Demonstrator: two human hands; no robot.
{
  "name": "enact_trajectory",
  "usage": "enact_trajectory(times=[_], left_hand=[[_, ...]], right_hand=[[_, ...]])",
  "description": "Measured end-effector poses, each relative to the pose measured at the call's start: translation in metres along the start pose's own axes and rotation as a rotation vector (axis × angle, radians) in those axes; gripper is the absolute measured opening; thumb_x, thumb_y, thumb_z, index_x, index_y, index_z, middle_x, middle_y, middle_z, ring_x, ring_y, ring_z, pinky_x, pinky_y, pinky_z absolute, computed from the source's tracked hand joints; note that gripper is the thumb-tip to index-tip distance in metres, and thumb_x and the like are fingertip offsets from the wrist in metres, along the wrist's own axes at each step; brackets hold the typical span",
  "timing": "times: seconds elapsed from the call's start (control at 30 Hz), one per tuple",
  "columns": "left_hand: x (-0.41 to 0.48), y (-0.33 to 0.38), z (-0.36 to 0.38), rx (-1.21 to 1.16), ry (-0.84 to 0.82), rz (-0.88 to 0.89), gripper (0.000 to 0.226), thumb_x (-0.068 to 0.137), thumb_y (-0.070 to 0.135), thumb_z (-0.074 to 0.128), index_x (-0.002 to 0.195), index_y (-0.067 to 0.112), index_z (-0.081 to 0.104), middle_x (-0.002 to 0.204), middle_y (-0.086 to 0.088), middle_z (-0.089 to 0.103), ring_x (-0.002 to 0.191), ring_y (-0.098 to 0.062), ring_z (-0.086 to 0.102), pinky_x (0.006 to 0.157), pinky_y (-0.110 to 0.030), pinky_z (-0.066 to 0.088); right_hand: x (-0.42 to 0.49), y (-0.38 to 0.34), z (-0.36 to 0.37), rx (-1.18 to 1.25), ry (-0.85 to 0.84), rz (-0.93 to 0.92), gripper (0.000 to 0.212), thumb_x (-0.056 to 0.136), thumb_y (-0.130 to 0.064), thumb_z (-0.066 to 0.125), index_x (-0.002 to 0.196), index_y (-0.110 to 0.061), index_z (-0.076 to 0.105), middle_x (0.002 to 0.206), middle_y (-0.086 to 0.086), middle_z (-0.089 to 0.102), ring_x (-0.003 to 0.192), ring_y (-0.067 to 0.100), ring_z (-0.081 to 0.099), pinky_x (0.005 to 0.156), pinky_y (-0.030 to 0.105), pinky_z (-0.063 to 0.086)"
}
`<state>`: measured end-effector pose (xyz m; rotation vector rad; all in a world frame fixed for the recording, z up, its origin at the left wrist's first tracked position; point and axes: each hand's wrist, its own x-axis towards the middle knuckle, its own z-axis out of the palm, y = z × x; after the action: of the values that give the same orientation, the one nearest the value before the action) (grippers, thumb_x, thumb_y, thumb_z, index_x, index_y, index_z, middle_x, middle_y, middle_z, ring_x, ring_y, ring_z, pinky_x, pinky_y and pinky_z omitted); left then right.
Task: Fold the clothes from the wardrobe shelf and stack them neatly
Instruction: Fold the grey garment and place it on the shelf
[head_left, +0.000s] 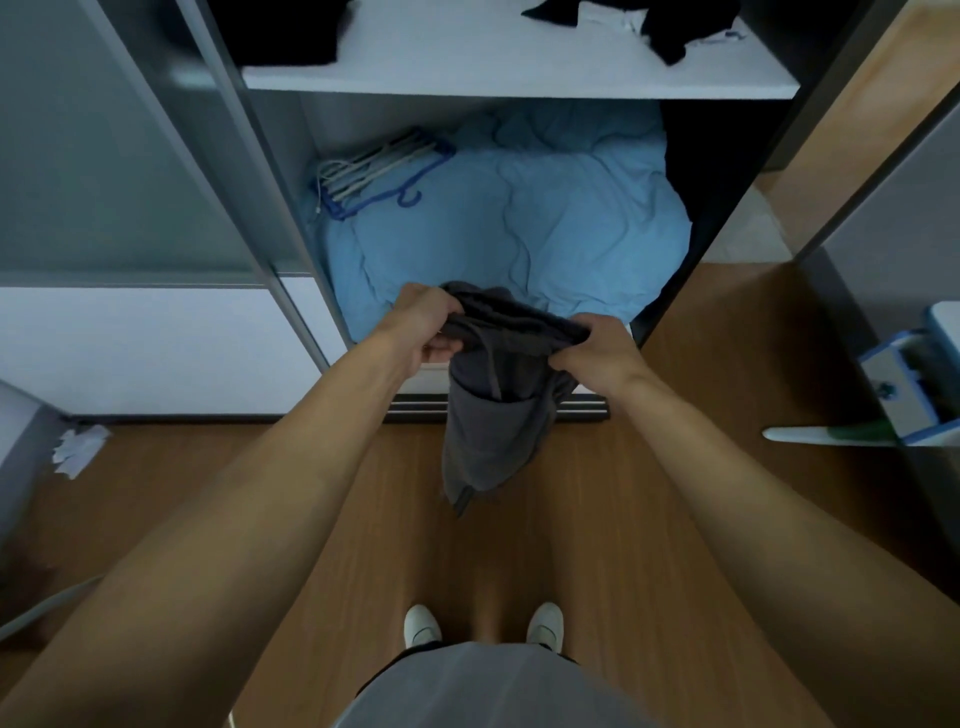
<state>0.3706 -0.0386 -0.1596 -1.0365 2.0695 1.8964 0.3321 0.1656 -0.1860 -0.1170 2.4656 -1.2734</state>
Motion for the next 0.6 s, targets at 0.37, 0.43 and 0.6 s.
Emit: enact_trajectory(times=[0.37,0.43,0.6], left_hand=[[0.018,-0.012,-0.031,-0.127,-0.472,0.351,0.071,0.066,0.031,0.089,0.129,0.027,0.054,0.119,0.016,0.070,0.115,-0.003,0.063,0.084,-0.014,0.052],[0.020,-0.011,-0.024,-0.050,-0.418,0.385,0.088,0.062,0.019,0.094,0.139,0.020,0.049,0.132,0.007,0.064,0.126,-0.012,0.056,0.099,-0.021,0.049],[0.016,0.011,-0.008,-0.211,-0.280,0.514,0.035,0.069,0.021,0.088,0.101,0.027,0.076,0.105,0.007,0.076,0.106,-0.017,0.069,0.084,-0.024,0.057]], right_hand=[[-0.008,-0.044,-0.033,0.531,-0.031,-0.312,0.054,0.073,0.016,0.068,0.096,-0.032,0.073,0.092,-0.014,0.075,0.093,0.003,0.069,0.078,0.017,0.054],[-0.008,-0.049,-0.037,0.518,-0.077,-0.344,0.054,0.071,0.016,0.069,0.098,-0.031,0.073,0.094,-0.011,0.075,0.097,0.007,0.070,0.080,0.018,0.054],[-0.006,-0.055,-0.063,0.725,-0.112,-0.313,0.049,0.071,0.002,0.075,0.113,-0.023,0.073,0.110,0.009,0.074,0.111,0.027,0.068,0.093,0.034,0.055]])
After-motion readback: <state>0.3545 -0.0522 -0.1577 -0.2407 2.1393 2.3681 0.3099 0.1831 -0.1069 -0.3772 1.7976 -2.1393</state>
